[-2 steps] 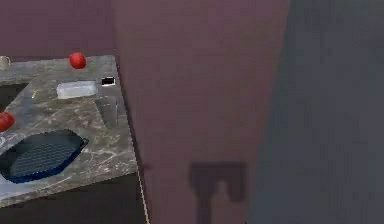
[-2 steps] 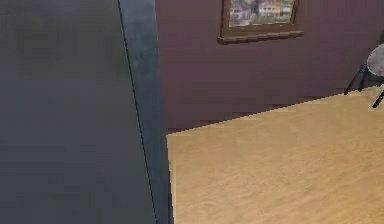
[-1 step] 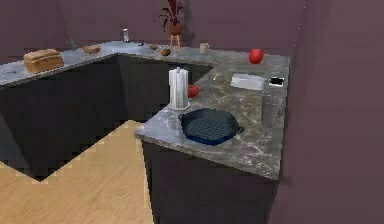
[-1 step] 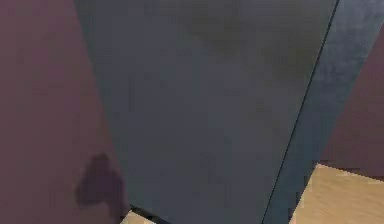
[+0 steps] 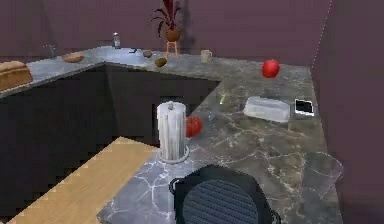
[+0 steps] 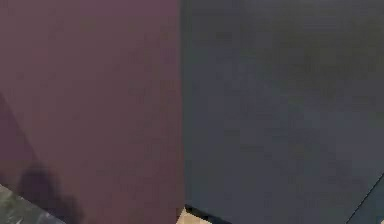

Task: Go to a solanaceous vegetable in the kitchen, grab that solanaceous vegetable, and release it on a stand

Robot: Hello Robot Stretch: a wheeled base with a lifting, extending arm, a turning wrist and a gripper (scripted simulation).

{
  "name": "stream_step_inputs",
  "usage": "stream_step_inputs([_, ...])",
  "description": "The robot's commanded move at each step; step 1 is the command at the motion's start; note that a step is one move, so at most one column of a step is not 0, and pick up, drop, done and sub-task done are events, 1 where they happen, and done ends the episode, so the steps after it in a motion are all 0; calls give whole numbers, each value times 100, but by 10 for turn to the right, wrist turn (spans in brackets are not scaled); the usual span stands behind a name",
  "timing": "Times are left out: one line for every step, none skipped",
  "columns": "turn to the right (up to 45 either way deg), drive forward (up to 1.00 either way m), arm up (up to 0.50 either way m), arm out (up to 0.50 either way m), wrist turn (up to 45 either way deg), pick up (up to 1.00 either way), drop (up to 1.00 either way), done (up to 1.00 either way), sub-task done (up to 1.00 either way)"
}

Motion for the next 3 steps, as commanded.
stream_step_inputs([-450, 0, 0, 0, 0, 0, 0, 0, 0])
stream_step_inputs([-390, 0, 0, 0, 0, 0, 0, 0, 0])
stream_step_inputs([0, 0, 50, 0, 0, 0, 0, 0, 0])
